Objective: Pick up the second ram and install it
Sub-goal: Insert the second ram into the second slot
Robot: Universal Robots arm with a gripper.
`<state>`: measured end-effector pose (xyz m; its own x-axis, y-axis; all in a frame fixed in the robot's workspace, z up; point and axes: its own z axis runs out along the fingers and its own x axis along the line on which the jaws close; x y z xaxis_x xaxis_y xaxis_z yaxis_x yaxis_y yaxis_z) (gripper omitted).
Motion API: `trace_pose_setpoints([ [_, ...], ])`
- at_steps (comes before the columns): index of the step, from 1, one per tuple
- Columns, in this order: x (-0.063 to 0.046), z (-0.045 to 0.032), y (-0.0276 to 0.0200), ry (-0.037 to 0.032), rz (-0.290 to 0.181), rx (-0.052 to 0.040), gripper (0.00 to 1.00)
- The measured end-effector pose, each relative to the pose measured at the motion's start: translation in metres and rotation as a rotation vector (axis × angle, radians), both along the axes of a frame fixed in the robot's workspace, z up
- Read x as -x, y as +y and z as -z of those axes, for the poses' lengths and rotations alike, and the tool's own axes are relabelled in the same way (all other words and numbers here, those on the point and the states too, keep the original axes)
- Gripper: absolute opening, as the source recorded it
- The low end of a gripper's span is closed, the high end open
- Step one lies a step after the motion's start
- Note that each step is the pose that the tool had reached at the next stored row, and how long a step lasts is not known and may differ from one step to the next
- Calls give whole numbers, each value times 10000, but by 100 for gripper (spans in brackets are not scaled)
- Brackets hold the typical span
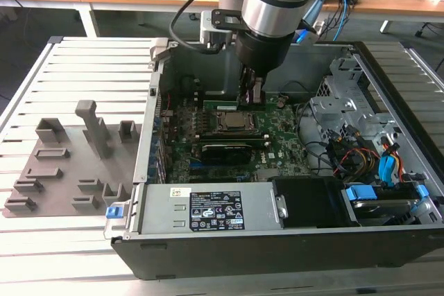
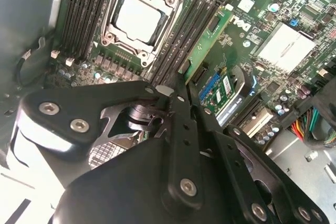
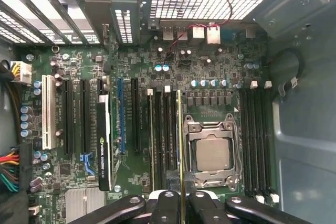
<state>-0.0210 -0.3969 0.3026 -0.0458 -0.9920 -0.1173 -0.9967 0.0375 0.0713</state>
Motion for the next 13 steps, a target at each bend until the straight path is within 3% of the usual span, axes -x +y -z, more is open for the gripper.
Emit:
trace_pose_setpoints([
  [6, -9, 60, 2, 0, 0, 5, 14],
  [13, -10, 162, 40, 0, 0, 64, 14],
])
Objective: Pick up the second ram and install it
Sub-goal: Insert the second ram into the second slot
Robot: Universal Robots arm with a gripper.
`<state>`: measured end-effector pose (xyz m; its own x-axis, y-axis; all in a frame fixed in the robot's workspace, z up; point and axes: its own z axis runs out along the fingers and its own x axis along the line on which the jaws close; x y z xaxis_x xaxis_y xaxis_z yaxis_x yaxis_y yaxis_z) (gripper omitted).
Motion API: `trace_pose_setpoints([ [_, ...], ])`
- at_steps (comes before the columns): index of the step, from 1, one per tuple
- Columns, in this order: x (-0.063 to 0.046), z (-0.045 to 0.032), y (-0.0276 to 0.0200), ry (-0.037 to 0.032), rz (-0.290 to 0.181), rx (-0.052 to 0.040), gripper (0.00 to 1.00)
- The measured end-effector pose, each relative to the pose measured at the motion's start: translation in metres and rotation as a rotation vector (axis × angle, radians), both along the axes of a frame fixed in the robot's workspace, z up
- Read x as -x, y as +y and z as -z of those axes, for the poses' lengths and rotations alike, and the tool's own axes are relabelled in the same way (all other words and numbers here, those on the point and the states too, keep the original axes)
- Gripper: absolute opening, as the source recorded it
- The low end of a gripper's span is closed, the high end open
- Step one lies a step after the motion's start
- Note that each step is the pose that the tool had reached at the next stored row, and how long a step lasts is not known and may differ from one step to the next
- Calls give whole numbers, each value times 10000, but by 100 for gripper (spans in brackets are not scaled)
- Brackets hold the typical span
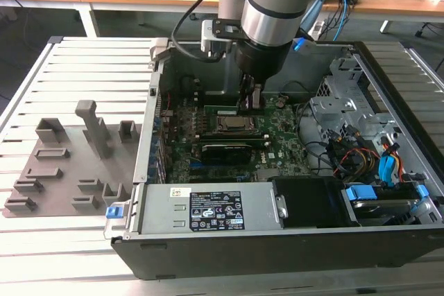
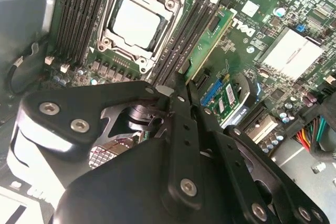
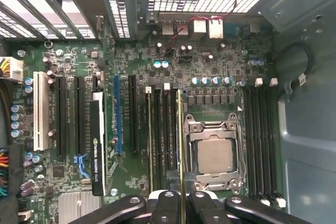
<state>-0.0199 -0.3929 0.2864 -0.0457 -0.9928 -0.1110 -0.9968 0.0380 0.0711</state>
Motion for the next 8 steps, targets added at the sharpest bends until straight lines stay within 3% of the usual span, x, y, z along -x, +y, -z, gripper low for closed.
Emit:
trace_pose_setpoints([
  [8, 0, 154, 0, 1, 0, 0, 14],
])
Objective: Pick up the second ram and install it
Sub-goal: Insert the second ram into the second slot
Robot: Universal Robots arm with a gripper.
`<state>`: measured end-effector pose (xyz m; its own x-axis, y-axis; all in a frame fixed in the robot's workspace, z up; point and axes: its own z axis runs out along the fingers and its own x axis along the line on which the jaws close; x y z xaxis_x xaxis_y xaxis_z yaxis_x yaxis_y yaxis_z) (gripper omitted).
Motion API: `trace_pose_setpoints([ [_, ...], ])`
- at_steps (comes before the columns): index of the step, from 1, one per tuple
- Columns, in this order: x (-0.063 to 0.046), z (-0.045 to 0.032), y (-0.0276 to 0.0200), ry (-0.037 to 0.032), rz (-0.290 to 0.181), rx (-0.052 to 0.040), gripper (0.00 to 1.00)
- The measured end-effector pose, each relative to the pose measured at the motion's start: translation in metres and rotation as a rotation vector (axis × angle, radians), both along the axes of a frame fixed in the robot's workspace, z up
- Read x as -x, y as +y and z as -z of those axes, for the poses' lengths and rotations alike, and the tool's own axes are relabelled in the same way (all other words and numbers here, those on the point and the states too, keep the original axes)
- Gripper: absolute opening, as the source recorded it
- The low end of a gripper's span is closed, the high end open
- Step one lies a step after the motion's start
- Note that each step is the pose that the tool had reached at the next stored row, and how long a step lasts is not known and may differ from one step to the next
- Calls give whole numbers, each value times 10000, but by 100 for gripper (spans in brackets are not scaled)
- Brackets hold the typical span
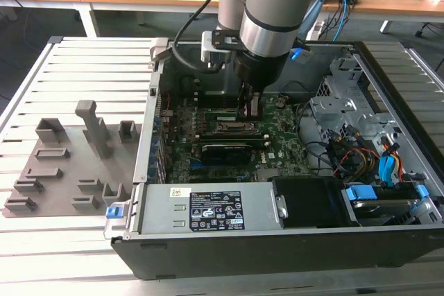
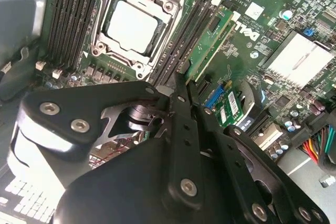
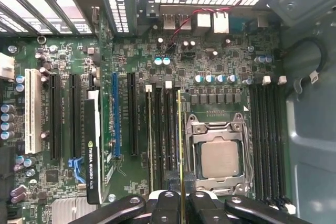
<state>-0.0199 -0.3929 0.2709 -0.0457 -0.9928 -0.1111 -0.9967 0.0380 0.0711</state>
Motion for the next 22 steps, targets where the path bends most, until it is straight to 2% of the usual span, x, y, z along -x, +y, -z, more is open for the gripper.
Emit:
trace_pose_setpoints([
  [8, 0, 116, 0, 1, 0, 0, 14],
  [12, 1, 163, -34, 0, 0, 24, 14],
  [15, 13, 191, -38, 0, 0, 32, 14],
  [22, 54, 326, -32, 1, -177, 33, 14],
])
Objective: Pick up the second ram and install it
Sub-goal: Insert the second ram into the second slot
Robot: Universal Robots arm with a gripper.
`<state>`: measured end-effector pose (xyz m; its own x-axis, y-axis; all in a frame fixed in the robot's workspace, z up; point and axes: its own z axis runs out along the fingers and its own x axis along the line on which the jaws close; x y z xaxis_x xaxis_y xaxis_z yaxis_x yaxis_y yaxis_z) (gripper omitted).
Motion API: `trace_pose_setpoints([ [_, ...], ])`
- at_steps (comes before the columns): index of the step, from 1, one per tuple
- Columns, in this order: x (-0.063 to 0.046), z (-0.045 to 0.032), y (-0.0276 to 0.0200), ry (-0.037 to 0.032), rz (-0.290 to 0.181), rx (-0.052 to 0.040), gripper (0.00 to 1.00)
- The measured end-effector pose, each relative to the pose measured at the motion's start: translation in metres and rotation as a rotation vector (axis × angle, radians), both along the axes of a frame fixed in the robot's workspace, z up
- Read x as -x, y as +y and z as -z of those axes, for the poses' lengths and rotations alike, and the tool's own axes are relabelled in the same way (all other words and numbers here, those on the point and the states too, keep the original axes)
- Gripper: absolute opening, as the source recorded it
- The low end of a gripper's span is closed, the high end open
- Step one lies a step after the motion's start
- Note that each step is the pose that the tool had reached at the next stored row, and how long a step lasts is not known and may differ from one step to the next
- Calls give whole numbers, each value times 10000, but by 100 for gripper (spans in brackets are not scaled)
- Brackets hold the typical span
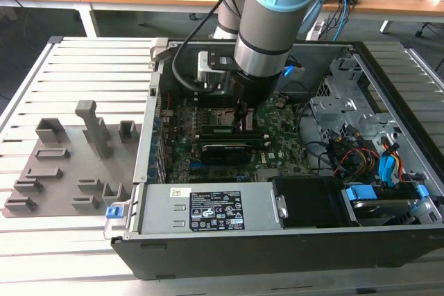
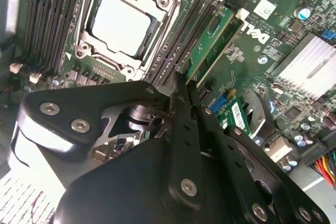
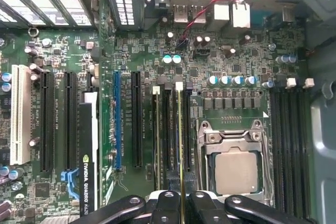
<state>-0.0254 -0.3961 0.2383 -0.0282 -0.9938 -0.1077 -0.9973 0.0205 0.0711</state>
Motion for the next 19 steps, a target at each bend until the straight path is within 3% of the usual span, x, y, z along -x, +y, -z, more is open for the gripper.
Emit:
trace_pose_setpoints([
  [8, 18, 115, 40, 0, -1, 1, 14],
  [19, 0, 130, 44, 0, 0, 0, 14],
])
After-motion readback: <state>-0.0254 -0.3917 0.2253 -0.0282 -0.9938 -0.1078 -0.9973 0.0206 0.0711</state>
